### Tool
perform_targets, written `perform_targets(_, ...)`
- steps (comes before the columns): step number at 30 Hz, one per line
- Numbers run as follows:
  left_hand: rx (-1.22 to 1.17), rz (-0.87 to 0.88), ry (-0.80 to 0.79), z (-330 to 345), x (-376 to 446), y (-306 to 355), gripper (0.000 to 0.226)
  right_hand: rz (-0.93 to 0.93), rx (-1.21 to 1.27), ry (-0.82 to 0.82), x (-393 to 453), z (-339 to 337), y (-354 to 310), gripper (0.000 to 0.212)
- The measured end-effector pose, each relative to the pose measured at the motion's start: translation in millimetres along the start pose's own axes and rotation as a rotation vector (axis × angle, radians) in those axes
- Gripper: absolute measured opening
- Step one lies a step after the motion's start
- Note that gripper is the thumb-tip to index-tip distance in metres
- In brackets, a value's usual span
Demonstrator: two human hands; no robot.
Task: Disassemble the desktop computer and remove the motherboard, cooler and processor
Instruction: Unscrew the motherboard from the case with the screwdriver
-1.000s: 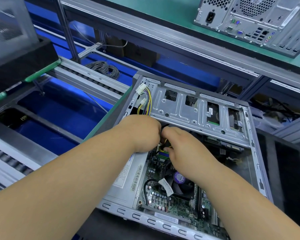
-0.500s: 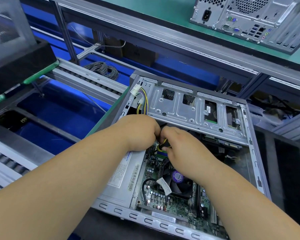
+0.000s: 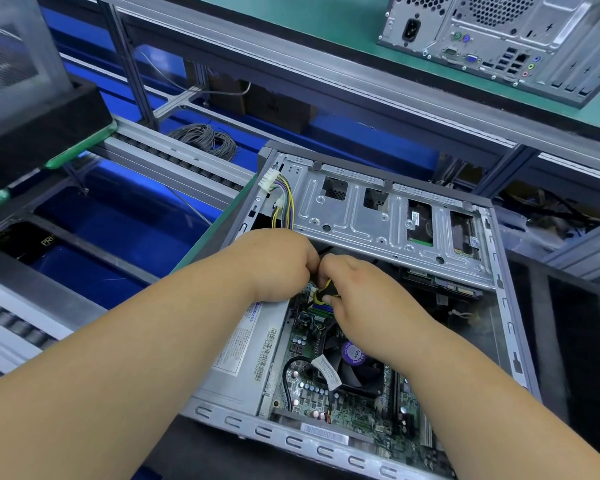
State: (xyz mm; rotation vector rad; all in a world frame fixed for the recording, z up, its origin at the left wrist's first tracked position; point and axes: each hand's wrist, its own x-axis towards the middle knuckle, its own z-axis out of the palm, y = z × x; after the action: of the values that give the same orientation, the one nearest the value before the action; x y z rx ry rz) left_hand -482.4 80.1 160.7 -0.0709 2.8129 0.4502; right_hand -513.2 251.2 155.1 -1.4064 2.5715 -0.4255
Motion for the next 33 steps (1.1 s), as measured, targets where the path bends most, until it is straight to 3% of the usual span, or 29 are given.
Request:
perform_targets(4, 0.01, -0.008, -0.011, -1, 0, 1, 0.026, -0.018, -0.019, 0.006, 2, 2, -3, 0.015)
perform_targets(10, 0.015, -0.045, 0.005, -2, -1, 4, 0.024, 0.048, -0.294, 0.128, 8, 8, -3, 0.029)
perform_targets(17, -0.075, -0.05, 0.059, -3, -3, 3, 0.022, 0.102, 0.014, 0.193, 12, 11, -2, 0.024)
perform_targets(24, -0.105, -0.047, 0.039, -4, -2, 2, 0.025, 0.147, -0.188, 0.229, 13, 12, -2, 0.031)
perform_targets(29, -0.095, -0.07, 0.045, -3, -2, 4, 0.02, -0.043, 0.015, 0.109, 11, 10, -2, 0.026)
perform_targets(33, -0.102, -0.067, 0.032, -3, -1, 3, 0.02, -0.047, -0.03, 0.138, 8, 8, 0, 0.031)
